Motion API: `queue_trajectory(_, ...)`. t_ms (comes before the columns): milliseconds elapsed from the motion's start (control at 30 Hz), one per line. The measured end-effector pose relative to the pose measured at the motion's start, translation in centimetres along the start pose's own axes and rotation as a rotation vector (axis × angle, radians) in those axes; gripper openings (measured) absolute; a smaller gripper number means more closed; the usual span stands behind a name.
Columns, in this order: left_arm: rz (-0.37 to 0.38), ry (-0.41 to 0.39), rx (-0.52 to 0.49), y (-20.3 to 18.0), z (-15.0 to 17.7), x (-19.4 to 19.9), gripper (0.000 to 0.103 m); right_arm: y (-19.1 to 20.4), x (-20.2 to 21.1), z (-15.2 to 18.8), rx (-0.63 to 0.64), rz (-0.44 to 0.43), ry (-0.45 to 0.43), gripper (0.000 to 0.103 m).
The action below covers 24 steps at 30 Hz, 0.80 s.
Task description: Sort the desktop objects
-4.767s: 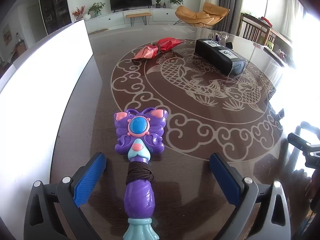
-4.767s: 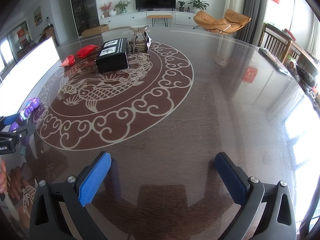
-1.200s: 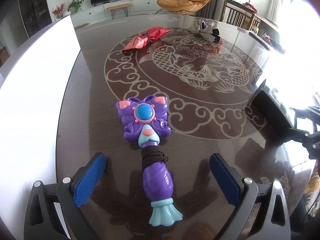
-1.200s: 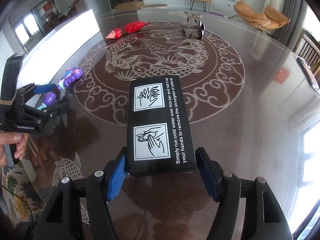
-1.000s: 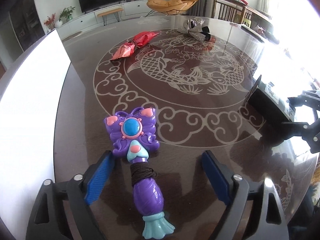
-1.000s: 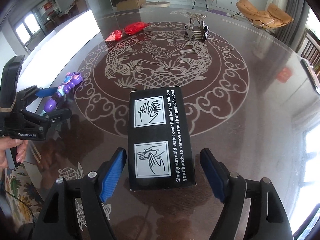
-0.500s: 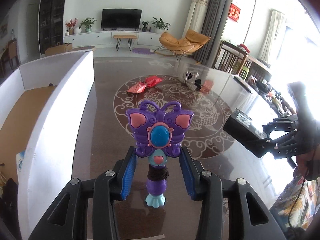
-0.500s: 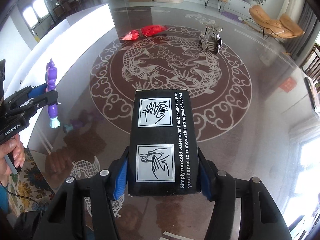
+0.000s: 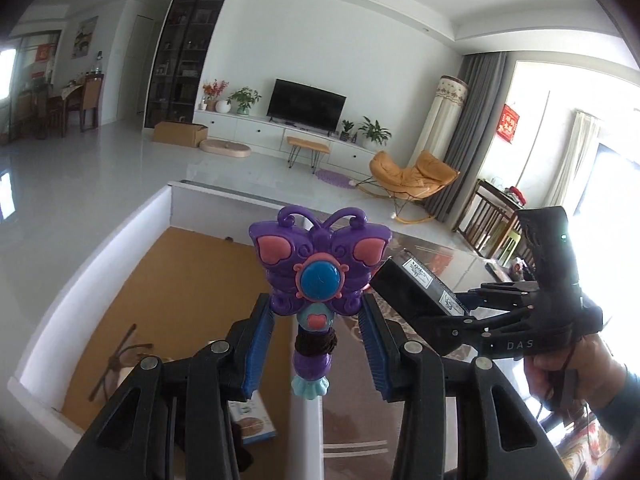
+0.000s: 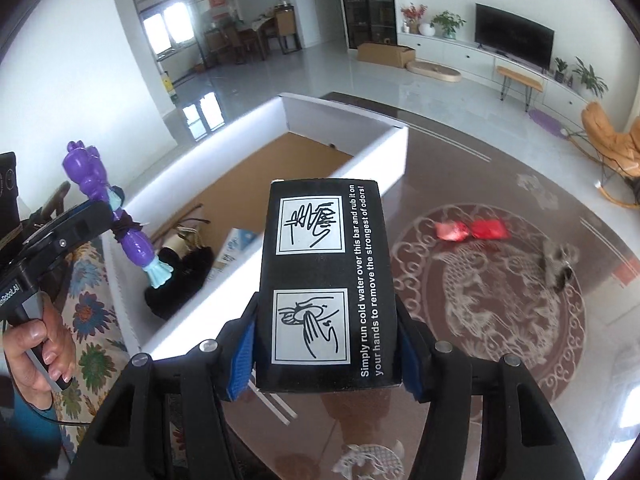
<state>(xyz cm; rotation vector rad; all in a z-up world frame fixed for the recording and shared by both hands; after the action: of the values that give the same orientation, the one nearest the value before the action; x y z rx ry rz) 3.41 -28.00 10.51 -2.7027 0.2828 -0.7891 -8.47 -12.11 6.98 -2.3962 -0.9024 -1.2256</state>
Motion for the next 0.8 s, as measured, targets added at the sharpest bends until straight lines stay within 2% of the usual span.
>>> queue_trajectory(67,-0.06,0.054,0.034,3.8,0.4,-0.2,0.043,4.2,-1.4,-1.6,0.023,-0.054,-0.014,0.059)
queue_trajectory(133,-0.084,0.119,0.094,7.3,1.6,-1.0,0.043,8.3,-3.1,-2.3,0.043,-0.107,-0.005,0.059)
queue_trajectory(267,-0.182,0.301,0.181,13.0,6.2,-4.0,0.044,14.8,-7.0,-1.8,0.059,-0.204,0.037,0.06)
queue_trajectory(300,-0.219,0.346,0.198,14.1,7.3,-4.6,0.046,15.7,-8.1,-1.5,0.053,-0.216,0.049,0.06)
queue_trajectory(367,-0.296,0.395,0.217,15.3,9.0,-5.0,0.062,16.3,-9.7,-1.1,0.041,-0.193,0.047,0.061)
queue_trajectory(400,-0.313,0.389,0.222,15.6,9.4,-5.0,0.074,16.0,-10.0,-1.0,0.035,-0.168,0.04,0.062)
queue_trajectory(433,-0.31,0.37,0.226,15.4,9.6,-4.8,0.08,15.6,-10.1,-0.9,0.027,-0.152,0.029,0.065)
queue_trajectory(467,-0.302,0.345,0.229,15.2,9.7,-4.6,0.081,14.8,-9.6,-0.8,0.019,-0.152,0.012,0.067)
queue_trajectory(533,-0.296,0.284,0.225,14.6,9.3,-4.0,0.081,12.8,-8.1,-0.6,0.012,-0.13,-0.055,0.079)
queue_trajectory(667,-0.284,0.178,0.192,11.9,7.6,-3.1,0.081,5.6,-4.4,0.5,0.001,0.02,-0.228,0.103)
queue_trajectory(733,-0.229,0.145,0.172,9.0,6.2,-3.3,0.081,0.7,-4.5,2.5,-0.015,0.122,-0.232,0.103)
queue_trajectory(800,-0.134,0.133,0.145,5.0,5.5,-3.6,0.081,-4.7,-6.1,6.1,-0.033,0.249,-0.161,0.103)
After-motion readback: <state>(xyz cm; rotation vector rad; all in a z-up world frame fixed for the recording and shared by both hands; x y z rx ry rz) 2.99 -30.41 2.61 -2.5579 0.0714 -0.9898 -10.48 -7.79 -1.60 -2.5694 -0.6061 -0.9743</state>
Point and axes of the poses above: each gripper's, at about its wrist camera, not at the fingertips, and x roughly against the way its jaws point, y to its left, z to its underside, the point moved 9 cm from there along -x, roughly the way its jaws point, and after that the axes turned 9 degrees about z, right-handed, at the moved point
